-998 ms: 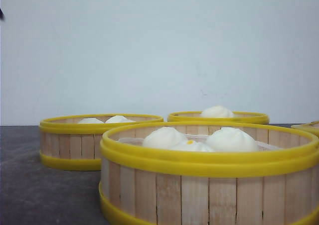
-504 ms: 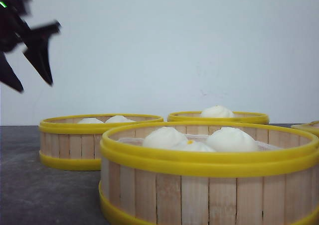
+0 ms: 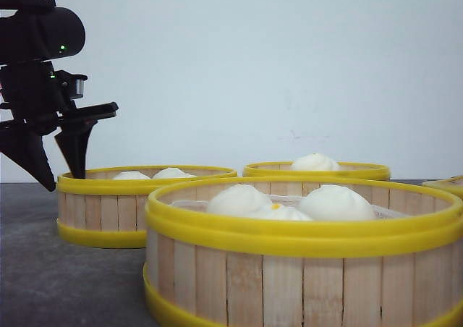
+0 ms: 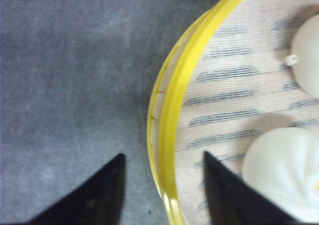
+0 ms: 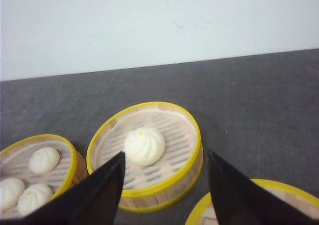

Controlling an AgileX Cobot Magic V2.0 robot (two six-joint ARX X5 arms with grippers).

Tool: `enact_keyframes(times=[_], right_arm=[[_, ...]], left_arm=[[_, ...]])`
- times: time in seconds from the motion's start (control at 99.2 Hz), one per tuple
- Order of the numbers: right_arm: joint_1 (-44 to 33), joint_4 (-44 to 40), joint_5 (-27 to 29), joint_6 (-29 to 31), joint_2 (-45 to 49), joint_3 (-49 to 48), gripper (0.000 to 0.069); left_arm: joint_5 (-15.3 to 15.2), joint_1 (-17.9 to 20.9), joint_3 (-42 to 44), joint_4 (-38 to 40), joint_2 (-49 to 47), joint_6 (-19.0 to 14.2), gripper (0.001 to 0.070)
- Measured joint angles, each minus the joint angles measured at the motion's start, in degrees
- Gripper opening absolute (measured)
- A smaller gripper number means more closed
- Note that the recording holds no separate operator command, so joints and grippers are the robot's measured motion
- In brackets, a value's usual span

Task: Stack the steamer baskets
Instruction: 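Lower the left gripper onto the rim of the two-bun steamer basket, then grip the rim and lift the basket with the left gripper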

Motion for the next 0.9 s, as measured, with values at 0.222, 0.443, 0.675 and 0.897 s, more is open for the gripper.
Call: enact_keyframes(times=[0.222, 0.443, 0.675, 0.897], right_arm=[[0.0, -0.13, 0.0, -0.02, 0.0, 0.0, 0.0316], [0.0, -0.15, 0.0, -0.02, 0.0, 0.0, 0.0316], [0.0, -1.14, 0.0, -0.24, 0.04, 0.0, 0.0316], [0.0, -1.68, 0.02, -0.42, 0.7, 0.0, 0.0316]], left_arm=[[-0.26, 0.0, 0.15, -0.24, 2.23, 0.02, 0.0176], [-0.15, -0.28, 0.2, 0.44, 3.13, 0.0, 0.0073], [-1.03, 0.04, 0.17, 3.5, 0.57, 0.04, 0.0026], [1.22, 1.38, 1.27, 2.91, -8.96, 1.07, 0.0026]])
